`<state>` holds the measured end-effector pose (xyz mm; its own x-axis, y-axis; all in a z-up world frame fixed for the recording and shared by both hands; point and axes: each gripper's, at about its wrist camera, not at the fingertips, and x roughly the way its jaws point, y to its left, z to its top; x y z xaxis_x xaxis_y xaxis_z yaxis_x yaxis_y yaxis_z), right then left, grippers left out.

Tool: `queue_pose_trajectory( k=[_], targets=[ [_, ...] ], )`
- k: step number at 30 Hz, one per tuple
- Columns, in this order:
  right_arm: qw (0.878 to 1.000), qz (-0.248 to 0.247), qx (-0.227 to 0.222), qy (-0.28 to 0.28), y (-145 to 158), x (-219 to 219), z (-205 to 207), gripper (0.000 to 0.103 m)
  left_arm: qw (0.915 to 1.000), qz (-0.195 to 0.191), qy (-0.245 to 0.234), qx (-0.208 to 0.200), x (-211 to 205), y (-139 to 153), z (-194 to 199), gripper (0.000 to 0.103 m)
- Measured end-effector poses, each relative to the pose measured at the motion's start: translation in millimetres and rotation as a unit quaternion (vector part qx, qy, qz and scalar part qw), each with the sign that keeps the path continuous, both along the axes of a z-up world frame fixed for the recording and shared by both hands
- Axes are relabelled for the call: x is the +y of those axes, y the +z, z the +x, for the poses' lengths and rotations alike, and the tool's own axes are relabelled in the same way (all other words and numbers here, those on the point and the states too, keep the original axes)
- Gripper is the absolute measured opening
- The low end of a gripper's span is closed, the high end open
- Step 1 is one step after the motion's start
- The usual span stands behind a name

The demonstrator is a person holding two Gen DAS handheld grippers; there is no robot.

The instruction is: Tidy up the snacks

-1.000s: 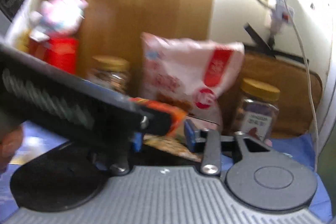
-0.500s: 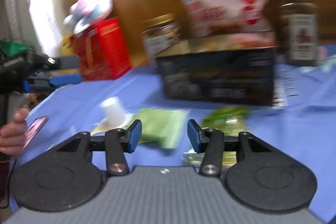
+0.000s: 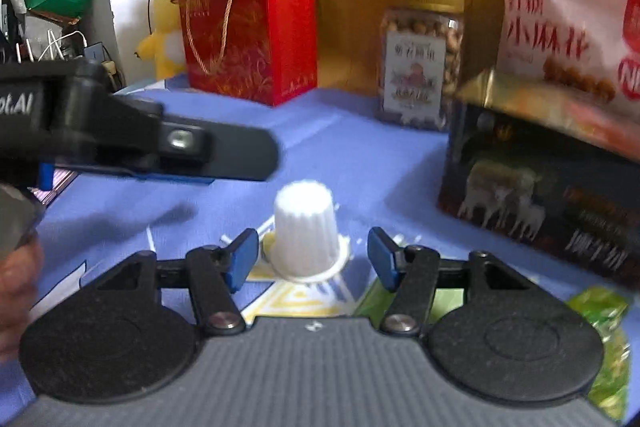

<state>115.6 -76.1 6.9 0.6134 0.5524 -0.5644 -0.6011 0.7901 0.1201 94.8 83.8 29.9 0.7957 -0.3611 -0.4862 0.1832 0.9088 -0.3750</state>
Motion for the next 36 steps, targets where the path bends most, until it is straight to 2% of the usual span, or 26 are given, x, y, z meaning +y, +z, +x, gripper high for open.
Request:
queue_pose_trajectory(
  k=[1, 3, 5, 6, 7, 8, 9, 11, 16, 19, 24, 28, 30, 31, 33, 36],
  targets=[
    [1.0, 0.0, -0.005, 0.0, 1, -2, -1, 0.062, 0.9998, 0.021, -0.001, -0.003, -7, -1, 2, 0.08],
    [1.0, 0.0, 0.002, 0.005, -1, -2, 2, 0.062, 0.9992, 0.04, -0.005, 0.0, -14, -3, 5, 0.065],
    [1.0, 0.003, 0.006, 0.01, -2, 0, 6, 0.061, 0.9985, 0.054, -0.006, 0.005, -19, -8, 8, 0.06],
    [1.0, 0.004, 0.01, 0.013, -3, 0, 6, 0.057, 0.9982, 0.059, -0.005, 0.009, -20, -10, 9, 0.056],
    [1.0, 0.003, 0.011, 0.012, -3, 0, 7, 0.046, 0.9978, 0.063, -0.008, 0.019, -22, -13, 11, 0.053],
    [1.0, 0.007, 0.011, 0.015, -3, -1, 7, 0.039, 0.9977, 0.061, -0.014, 0.027, -22, -16, 14, 0.043],
    [1.0, 0.012, 0.01, 0.015, -3, -2, 6, 0.039, 0.9977, 0.053, -0.022, 0.038, -23, -18, 16, 0.04],
    [1.0, 0.02, -0.008, 0.01, 0, -5, -1, 0.038, 0.9981, 0.052, -0.018, 0.03, -25, -11, 12, 0.04],
    [0.99, 0.016, -0.14, -0.025, 28, -20, -29, 0.038, 0.9971, 0.058, -0.034, -0.034, -46, 31, 5, 0.04],
    [0.983, 0.023, -0.174, -0.062, 40, -44, -20, 0.038, 0.9946, 0.062, -0.059, -0.057, -71, 51, 24, 0.04],
    [0.974, 0.041, -0.18, -0.129, 51, -90, 17, 0.039, 0.9897, 0.071, -0.094, -0.081, -124, 64, 69, 0.041],
    [0.967, 0.056, -0.168, -0.182, 37, -122, 42, 0.04, 0.9892, 0.067, -0.113, -0.066, -160, 53, 108, 0.042],
    [0.966, 0.046, -0.162, -0.195, 28, -128, 51, 0.043, 0.9911, 0.073, -0.1, -0.048, -170, 44, 122, 0.043],
    [0.966, 0.033, -0.159, -0.199, 25, -129, 55, 0.056, 0.9923, 0.073, -0.092, -0.039, -173, 39, 127, 0.043],
    [0.965, 0.041, -0.157, -0.208, 26, -139, 57, 0.058, 0.9951, 0.054, -0.076, -0.032, -169, 34, 131, 0.05],
    [0.96, 0.089, -0.15, -0.219, 30, -156, 51, 0.058, 0.9975, 0.021, -0.055, -0.037, -153, 40, 123, 0.051]
  ],
)
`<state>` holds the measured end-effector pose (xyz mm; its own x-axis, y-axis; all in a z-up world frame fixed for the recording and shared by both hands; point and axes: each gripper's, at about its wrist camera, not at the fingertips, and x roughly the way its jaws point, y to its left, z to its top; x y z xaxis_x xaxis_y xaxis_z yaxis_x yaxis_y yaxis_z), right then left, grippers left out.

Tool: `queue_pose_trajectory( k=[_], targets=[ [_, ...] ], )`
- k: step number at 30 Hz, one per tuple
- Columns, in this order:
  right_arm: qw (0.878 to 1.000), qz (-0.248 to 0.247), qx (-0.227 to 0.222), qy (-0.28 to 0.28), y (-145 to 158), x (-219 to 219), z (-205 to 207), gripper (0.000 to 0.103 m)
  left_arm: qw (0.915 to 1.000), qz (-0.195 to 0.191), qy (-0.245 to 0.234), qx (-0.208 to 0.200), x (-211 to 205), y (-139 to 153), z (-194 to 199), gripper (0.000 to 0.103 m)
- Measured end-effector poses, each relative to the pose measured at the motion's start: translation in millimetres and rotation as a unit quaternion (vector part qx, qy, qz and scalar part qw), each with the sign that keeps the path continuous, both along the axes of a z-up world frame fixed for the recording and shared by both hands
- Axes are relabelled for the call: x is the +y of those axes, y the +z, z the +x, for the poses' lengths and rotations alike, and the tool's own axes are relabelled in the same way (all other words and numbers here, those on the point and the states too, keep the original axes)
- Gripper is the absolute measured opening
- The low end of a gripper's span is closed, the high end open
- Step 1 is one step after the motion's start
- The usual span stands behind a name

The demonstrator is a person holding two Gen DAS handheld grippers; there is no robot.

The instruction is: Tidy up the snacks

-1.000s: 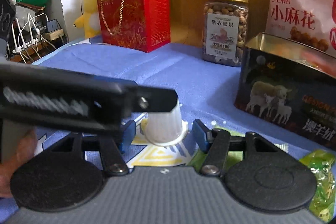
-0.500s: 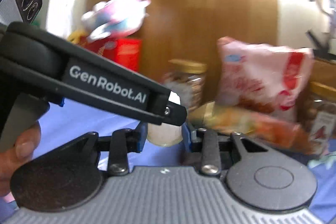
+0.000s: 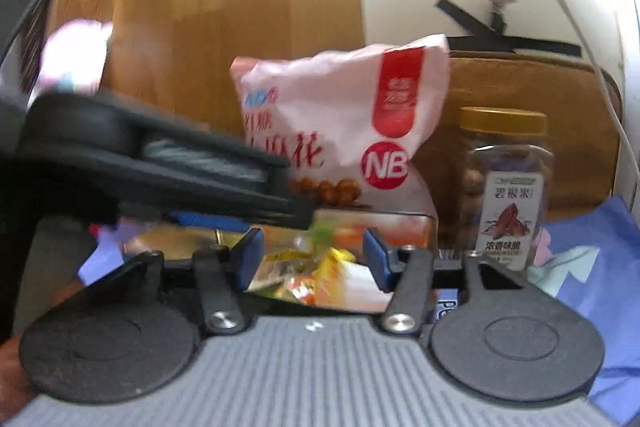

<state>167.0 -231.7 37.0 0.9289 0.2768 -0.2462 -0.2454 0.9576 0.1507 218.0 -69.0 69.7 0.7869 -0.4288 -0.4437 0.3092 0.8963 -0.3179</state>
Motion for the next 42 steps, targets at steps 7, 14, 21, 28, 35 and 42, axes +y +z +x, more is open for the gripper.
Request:
queue_pose_trajectory(
  k=[7, 14, 21, 28, 35, 42],
  targets=[
    [0.994, 0.11, 0.008, -0.005, -1, -26, -3, 0.058, 0.9984, 0.015, 0.053, -0.011, 58, 10, -56, 0.065],
    [0.978, 0.171, 0.08, 0.084, -4, -21, -24, 0.058, 0.9949, -0.036, 0.052, 0.079, 115, -29, -95, 0.065],
    [0.978, 0.088, 0.141, 0.125, -31, 17, -65, 0.063, 0.9908, -0.084, 0.023, 0.104, 117, -51, -97, 0.065],
    [0.977, 0.035, 0.163, 0.131, -40, 40, -67, 0.063, 0.9947, -0.033, 0.021, 0.095, 96, -65, -99, 0.065],
    [0.974, 0.01, 0.177, 0.141, -43, 48, -64, 0.067, 0.9953, -0.017, 0.023, 0.092, 93, -68, -98, 0.067],
    [0.972, 0.008, 0.179, 0.152, -44, 50, -63, 0.068, 0.996, -0.005, 0.02, 0.087, 91, -68, -98, 0.068]
  ],
)
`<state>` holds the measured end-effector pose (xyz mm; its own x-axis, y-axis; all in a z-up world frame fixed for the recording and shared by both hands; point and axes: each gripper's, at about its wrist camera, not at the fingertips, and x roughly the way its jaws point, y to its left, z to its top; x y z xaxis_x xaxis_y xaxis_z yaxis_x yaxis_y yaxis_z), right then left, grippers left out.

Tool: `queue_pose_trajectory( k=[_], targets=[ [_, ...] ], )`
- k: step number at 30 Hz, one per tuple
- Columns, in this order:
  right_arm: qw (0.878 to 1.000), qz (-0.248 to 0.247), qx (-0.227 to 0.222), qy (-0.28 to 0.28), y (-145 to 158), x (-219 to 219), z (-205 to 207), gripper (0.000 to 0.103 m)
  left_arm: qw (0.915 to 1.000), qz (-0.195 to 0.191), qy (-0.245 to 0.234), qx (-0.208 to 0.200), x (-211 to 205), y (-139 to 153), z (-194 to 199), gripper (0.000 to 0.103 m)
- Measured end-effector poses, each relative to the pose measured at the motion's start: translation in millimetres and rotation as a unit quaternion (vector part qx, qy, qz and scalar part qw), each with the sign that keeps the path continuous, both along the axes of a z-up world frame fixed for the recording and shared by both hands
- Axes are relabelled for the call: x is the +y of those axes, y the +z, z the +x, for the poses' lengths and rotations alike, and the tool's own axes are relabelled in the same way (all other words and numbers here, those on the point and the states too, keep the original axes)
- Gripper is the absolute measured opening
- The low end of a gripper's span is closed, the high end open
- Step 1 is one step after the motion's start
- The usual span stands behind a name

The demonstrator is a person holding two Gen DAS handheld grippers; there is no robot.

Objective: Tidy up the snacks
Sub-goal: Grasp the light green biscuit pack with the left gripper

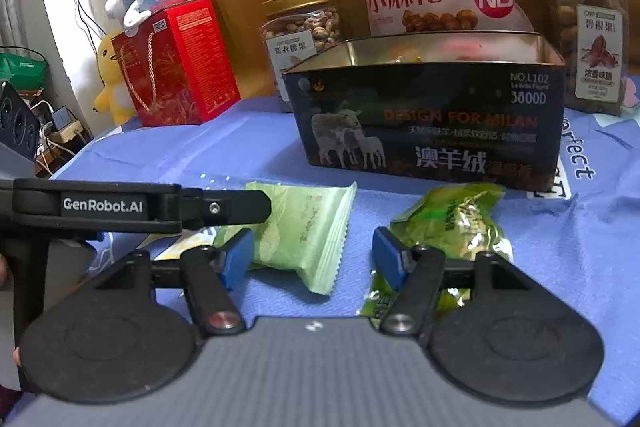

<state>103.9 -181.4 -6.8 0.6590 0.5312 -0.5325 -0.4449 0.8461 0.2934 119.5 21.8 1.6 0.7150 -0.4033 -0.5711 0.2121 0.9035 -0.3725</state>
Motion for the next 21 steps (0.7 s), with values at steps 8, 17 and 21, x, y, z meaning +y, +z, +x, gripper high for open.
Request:
queue_pose_trajectory(
  k=[8, 17, 21],
  targets=[
    [1.0, -0.015, -0.005, 0.013, 1, 6, -1, 0.067, 1.0, 0.008, -0.002, -0.003, -2, 1, 0, 0.068],
    [0.999, -0.026, -0.023, 0.027, 3, 12, -7, 0.055, 0.9999, 0.012, -0.008, -0.005, -4, 1, -1, 0.061],
    [0.998, -0.038, -0.037, 0.028, 4, 17, -11, 0.049, 0.9997, 0.006, -0.023, -0.006, -4, 1, -2, 0.049]
  ],
)
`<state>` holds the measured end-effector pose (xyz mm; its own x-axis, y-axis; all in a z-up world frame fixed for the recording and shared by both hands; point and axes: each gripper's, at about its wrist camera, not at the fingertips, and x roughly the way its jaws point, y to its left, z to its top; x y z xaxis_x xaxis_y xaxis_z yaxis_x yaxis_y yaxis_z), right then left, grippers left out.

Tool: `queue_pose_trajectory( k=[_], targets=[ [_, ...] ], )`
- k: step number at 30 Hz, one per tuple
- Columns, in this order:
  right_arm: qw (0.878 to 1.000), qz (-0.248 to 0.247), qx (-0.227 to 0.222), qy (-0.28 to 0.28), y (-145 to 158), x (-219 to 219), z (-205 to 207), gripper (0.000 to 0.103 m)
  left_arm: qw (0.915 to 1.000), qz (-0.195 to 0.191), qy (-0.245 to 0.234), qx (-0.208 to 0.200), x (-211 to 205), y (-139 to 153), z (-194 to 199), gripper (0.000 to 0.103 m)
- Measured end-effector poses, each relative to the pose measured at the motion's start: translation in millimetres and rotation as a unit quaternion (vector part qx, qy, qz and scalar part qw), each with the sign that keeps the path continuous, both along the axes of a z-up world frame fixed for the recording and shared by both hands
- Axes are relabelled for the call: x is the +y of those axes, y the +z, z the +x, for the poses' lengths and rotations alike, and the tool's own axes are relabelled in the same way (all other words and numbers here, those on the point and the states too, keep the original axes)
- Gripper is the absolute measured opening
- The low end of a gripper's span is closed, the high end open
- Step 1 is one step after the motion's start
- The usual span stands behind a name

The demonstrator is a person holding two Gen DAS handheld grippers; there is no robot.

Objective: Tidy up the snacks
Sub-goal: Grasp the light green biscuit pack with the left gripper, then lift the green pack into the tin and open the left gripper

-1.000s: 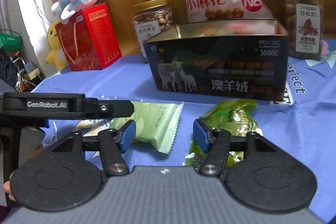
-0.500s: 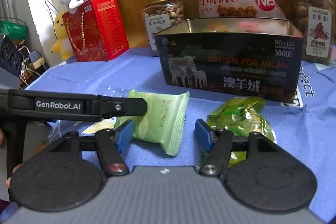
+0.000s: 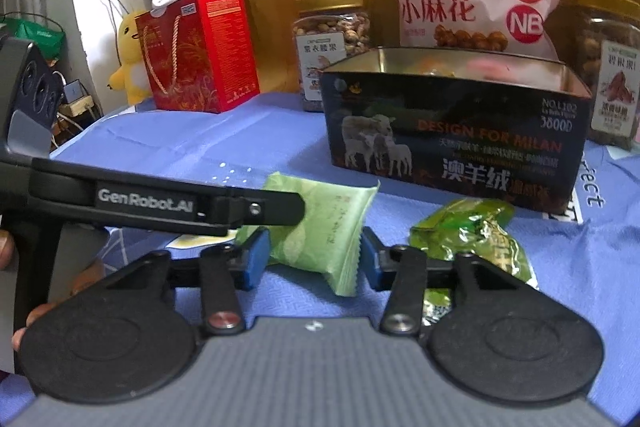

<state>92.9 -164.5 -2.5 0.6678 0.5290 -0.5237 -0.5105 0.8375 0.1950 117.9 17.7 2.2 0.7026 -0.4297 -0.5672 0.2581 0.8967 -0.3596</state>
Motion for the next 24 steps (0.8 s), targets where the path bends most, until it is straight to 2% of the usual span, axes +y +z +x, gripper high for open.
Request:
queue_pose_trajectory(
  k=[10, 14, 19, 24],
  targets=[
    [1.0, -0.013, -0.008, -0.01, 1, 5, -5, 0.047, 0.9999, -0.005, -0.014, -0.006, 0, 1, -3, 0.041],
    [1.0, -0.005, -0.001, -0.031, 1, 3, -14, 0.04, 0.9993, -0.011, -0.033, -0.011, 0, 2, -8, 0.034],
    [0.999, 0.015, 0.012, -0.037, 1, -8, -34, 0.032, 0.9981, -0.014, -0.059, -0.013, -4, 3, -12, 0.034],
    [0.999, 0.026, 0.016, -0.036, 1, -12, -39, 0.034, 0.9981, -0.021, -0.057, 0.002, -3, 0, -9, 0.034]
  ],
)
